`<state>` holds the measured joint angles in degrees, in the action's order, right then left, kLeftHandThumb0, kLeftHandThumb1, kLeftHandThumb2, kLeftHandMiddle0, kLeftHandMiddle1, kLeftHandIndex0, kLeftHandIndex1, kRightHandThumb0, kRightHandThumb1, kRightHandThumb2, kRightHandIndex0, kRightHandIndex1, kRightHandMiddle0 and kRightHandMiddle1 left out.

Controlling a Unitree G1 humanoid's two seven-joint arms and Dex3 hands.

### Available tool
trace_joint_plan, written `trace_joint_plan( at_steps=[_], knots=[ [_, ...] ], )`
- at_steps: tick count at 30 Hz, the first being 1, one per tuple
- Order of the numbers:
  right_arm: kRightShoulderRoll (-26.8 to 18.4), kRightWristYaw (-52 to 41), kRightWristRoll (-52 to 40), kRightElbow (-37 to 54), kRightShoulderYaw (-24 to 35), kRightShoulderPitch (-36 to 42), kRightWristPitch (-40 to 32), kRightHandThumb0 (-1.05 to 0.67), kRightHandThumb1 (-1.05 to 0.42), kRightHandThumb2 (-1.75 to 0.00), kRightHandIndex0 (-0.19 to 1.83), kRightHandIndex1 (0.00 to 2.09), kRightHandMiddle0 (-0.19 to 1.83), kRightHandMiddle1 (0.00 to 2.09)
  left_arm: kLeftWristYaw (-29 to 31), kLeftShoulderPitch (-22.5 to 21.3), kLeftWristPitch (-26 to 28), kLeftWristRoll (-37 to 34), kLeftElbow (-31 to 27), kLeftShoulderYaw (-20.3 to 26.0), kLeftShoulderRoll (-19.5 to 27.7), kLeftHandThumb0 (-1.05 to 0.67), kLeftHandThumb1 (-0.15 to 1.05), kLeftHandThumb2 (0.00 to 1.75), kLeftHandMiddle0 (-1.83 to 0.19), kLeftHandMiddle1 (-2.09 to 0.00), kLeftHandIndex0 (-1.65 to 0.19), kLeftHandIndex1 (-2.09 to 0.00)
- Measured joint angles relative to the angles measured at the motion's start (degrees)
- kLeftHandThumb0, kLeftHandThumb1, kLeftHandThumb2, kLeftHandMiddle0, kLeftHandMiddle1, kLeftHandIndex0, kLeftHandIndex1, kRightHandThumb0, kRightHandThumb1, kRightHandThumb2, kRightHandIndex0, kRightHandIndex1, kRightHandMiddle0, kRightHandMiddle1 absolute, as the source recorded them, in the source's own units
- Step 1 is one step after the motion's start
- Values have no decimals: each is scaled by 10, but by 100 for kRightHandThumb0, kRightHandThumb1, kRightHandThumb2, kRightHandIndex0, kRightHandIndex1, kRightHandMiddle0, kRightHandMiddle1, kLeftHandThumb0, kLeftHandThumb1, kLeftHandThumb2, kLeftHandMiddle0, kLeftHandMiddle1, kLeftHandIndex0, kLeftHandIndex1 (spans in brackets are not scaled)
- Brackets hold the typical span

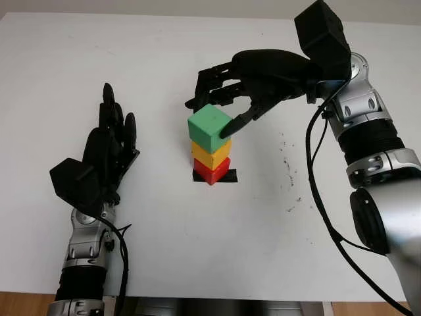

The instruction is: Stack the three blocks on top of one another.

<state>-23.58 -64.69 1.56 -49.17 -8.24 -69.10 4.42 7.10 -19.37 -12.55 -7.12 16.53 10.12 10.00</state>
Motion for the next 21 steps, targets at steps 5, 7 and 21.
trace_joint_plan(
  at_steps=[5, 7, 21],
  knots=[
    [0, 2, 1, 0, 0, 0, -4, -48, -96, -5, 31, 4, 40, 165, 0, 0, 0, 0, 0, 0, 0, -65, 105, 63, 19, 0, 19, 0],
    [0, 2, 1, 0, 0, 0, -5, -48, -95, -5, 31, 4, 40, 165, 0, 0, 0, 0, 0, 0, 0, -65, 105, 64, 19, 0, 19, 0],
    [-6, 10, 26, 21, -10, -2, -35, -48, -87, -4, 29, 3, 22, 141, 2, 2, 3, 0, -3, 0, 1, -64, 105, 65, 19, 0, 19, 0]
  ],
)
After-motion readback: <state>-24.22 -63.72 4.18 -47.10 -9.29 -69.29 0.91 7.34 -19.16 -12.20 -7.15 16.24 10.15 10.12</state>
